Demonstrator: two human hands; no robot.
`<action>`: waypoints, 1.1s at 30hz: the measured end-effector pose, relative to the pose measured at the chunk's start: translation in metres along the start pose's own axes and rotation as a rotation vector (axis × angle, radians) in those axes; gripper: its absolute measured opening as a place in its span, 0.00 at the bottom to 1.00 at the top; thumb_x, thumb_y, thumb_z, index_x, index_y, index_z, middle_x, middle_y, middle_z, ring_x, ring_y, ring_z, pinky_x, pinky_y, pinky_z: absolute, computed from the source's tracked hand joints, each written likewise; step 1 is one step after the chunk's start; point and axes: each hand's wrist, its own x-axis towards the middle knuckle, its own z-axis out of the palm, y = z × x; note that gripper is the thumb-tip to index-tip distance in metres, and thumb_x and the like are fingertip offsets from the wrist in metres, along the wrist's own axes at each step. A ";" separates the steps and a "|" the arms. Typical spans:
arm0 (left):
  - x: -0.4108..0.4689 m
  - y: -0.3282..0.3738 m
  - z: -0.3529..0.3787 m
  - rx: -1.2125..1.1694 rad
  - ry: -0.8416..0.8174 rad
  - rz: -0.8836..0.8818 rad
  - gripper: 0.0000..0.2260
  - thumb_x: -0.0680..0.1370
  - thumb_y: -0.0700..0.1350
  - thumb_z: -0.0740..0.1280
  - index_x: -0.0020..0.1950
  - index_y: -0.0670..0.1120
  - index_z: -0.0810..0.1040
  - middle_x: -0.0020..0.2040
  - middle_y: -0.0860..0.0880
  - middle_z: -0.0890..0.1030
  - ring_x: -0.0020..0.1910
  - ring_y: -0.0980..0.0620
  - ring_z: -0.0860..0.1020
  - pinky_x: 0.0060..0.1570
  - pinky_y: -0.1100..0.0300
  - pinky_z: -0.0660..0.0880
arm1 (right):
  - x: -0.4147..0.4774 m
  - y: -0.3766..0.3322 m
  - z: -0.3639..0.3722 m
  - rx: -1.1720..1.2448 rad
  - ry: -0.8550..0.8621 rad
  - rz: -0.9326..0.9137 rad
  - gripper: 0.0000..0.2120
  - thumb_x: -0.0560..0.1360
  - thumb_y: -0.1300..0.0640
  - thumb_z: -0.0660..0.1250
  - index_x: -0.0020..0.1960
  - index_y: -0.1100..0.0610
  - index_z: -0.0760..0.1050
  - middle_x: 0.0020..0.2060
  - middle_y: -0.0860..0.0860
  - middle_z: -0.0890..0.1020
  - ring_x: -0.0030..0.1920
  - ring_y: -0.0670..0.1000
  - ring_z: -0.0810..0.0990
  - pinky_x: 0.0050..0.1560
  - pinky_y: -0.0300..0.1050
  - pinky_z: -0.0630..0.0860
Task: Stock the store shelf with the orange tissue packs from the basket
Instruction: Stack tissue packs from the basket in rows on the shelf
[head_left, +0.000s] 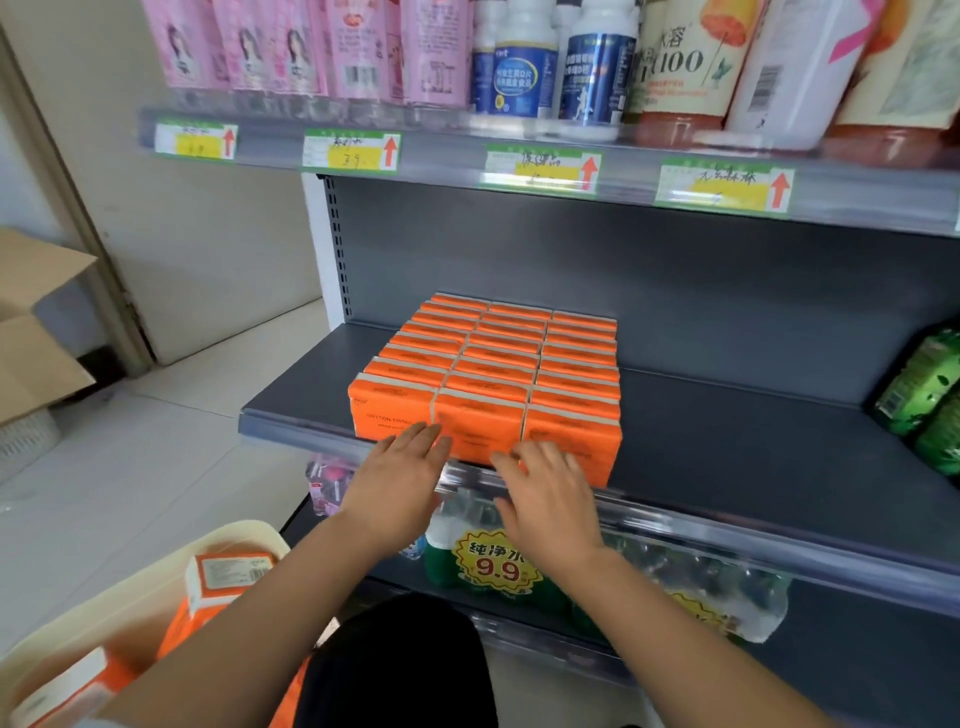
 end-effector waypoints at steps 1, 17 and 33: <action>-0.007 -0.005 0.001 0.005 -0.009 -0.015 0.31 0.79 0.50 0.64 0.78 0.46 0.54 0.78 0.47 0.56 0.77 0.48 0.54 0.73 0.53 0.54 | -0.001 -0.009 0.000 0.006 -0.055 -0.006 0.22 0.64 0.54 0.77 0.57 0.54 0.79 0.49 0.52 0.80 0.51 0.55 0.79 0.47 0.51 0.77; -0.145 -0.124 0.067 0.009 -0.254 -0.393 0.26 0.77 0.51 0.65 0.73 0.50 0.61 0.72 0.50 0.66 0.71 0.48 0.64 0.65 0.53 0.68 | 0.021 -0.154 0.036 0.022 -0.421 -0.204 0.20 0.76 0.50 0.65 0.66 0.55 0.69 0.60 0.56 0.74 0.62 0.58 0.72 0.57 0.53 0.72; -0.260 -0.194 0.197 -0.077 -0.479 -0.793 0.30 0.76 0.47 0.65 0.75 0.51 0.56 0.74 0.47 0.57 0.73 0.46 0.60 0.67 0.52 0.68 | 0.029 -0.243 0.129 0.061 -0.685 -0.385 0.16 0.77 0.54 0.64 0.63 0.55 0.69 0.58 0.55 0.74 0.60 0.56 0.71 0.53 0.51 0.73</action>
